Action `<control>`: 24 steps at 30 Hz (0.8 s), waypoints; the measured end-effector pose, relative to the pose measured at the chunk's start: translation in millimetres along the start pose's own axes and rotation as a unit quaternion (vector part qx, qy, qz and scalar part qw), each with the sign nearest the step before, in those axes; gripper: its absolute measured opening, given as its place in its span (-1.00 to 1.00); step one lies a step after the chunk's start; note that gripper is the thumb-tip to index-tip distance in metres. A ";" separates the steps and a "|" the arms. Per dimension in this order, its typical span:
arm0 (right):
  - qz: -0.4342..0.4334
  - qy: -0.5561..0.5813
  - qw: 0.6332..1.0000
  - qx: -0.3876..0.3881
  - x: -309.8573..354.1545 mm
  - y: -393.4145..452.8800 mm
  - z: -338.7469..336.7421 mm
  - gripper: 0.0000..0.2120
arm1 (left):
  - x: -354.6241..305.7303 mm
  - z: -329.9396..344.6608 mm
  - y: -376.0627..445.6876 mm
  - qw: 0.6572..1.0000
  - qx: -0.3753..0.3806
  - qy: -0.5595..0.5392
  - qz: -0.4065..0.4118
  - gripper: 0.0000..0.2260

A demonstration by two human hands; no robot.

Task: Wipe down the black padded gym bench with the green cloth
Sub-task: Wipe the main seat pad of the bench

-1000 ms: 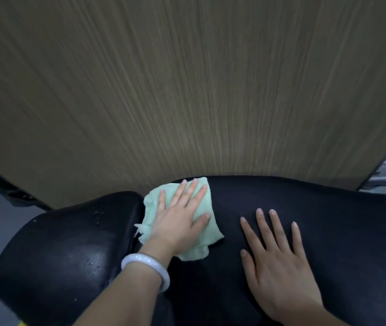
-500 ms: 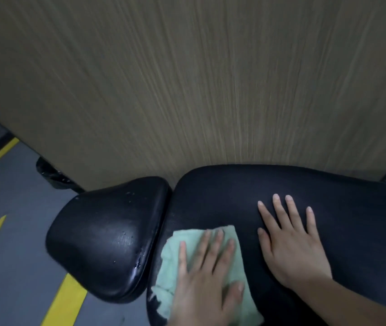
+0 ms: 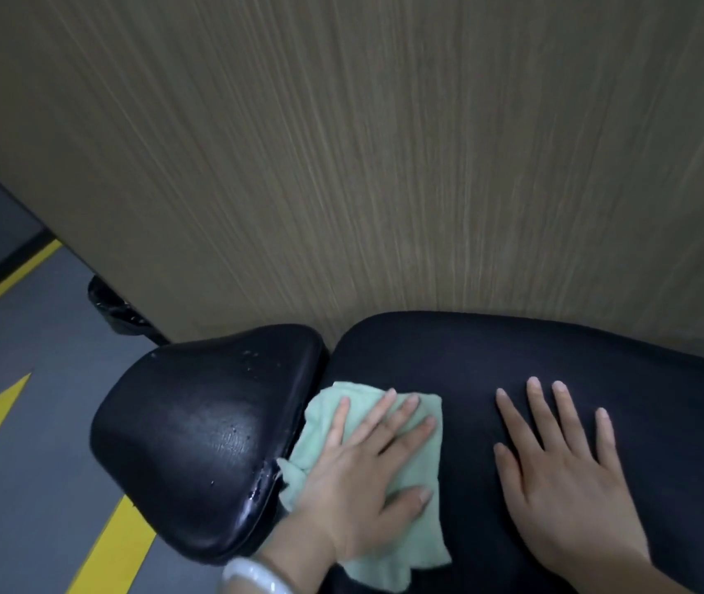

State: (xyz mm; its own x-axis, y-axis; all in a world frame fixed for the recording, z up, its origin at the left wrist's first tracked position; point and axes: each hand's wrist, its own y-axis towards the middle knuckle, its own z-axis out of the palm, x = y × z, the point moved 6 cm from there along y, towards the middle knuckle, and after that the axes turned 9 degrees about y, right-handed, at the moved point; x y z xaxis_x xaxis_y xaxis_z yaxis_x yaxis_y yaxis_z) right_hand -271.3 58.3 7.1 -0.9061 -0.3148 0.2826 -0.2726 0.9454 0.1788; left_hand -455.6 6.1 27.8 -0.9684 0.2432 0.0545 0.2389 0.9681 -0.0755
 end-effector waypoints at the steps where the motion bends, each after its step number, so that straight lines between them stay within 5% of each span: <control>1: 0.002 0.005 1.000 -0.002 0.0 0.4 0.0 -0.37 | 7.4 -0.9 8.9 1.000 -0.002 -0.018 -0.006 -0.42; 15: 0.014 -0.003 1.000 0.007 4.0 -1.5 -5.0 -0.34 | 26.5 2.5 28.9 0.990 -0.023 -0.024 -0.134 -0.42; 24: 0.013 -0.035 0.999 0.021 3.7 -1.5 -5.7 -0.45 | -25.1 17.4 -42.4 0.996 -0.030 0.001 -0.081 -0.34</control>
State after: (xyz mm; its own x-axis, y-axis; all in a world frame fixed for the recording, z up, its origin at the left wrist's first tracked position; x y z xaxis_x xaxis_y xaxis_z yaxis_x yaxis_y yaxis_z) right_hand -272.4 55.2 13.3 -0.9329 -0.2852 0.2198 -0.2611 0.9562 0.1325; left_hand -442.6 -42.2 12.3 -0.9946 0.0828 0.0624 0.0825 0.9966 -0.0063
